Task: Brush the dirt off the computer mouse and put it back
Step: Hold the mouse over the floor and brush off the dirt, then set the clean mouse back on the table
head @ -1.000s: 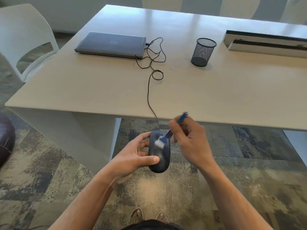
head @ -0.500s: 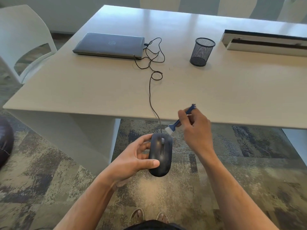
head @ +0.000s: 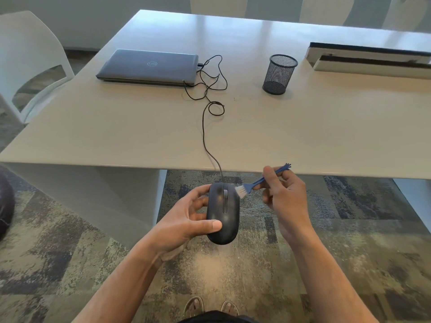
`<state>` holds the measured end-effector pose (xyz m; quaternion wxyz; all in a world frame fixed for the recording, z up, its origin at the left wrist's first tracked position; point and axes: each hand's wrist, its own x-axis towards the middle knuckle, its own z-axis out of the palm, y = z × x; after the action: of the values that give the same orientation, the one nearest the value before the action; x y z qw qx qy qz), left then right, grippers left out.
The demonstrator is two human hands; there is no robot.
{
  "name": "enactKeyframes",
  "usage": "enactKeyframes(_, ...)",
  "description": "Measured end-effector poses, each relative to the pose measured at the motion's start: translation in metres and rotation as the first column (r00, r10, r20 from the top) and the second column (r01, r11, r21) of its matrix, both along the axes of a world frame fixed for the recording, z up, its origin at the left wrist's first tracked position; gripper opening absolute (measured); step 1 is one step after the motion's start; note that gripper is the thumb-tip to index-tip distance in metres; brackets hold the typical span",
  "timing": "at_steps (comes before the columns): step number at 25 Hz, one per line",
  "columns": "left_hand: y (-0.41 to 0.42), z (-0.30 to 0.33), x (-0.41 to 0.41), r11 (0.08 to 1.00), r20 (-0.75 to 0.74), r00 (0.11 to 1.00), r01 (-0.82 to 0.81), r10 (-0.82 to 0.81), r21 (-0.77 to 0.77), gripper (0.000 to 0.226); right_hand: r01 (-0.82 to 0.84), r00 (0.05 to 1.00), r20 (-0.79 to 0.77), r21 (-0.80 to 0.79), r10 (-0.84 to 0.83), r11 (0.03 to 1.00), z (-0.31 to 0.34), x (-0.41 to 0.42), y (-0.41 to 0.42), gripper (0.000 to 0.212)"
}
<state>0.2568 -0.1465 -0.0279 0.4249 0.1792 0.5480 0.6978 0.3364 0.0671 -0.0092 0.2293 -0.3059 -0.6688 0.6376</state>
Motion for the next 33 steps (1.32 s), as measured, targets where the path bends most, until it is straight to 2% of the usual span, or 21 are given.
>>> enactKeyframes(2, 0.001, 0.003, -0.002, 1.0, -0.002, 1.0, -0.006, 0.006, 0.001, 0.083, 0.013, 1.0, 0.012, 0.042, -0.013, 0.999, -0.001, 0.001, -0.003, 0.026)
enactKeyframes(4, 0.001, 0.006, -0.006, 1.0, -0.014, 1.0, -0.02, 0.02, -0.004, 0.084, 0.095, 0.995, 0.016, 0.102, -0.098, 0.99, -0.001, 0.002, -0.002, 0.027)
enactKeyframes(9, 0.005, 0.019, -0.025, 0.997, -0.028, 0.997, -0.074, 0.074, -0.003, 0.076, 0.182, 0.982, -0.058, -0.003, -0.182, 0.983, 0.006, 0.0, 0.006, 0.024)
enactKeyframes(16, 0.029, 0.038, -0.058, 0.997, -0.035, 0.997, -0.075, 0.074, -0.021, 0.075, 0.263, 0.954, -0.137, -0.045, -0.266, 0.964, 0.013, -0.007, 0.017, 0.02)
enactKeyframes(21, 0.07, 0.043, -0.093, 0.996, -0.059, 0.995, -0.079, 0.076, -0.041, 0.073, 0.273, 0.945, -0.165, -0.075, -0.282, 0.959, 0.017, -0.022, 0.042, 0.02)
enactKeyframes(28, 0.147, 0.04, -0.151, 0.993, -0.077, 0.995, -0.068, 0.061, -0.101, 0.064, 0.285, 0.941, -0.188, -0.004, -0.28, 0.959, 0.027, -0.054, 0.103, 0.019)
enactKeyframes(33, 0.192, 0.038, -0.183, 0.983, -0.093, 0.992, -0.094, 0.08, -0.158, 0.066, 0.279, 0.938, -0.207, -0.021, -0.277, 0.96, 0.026, -0.078, 0.151, 0.013)
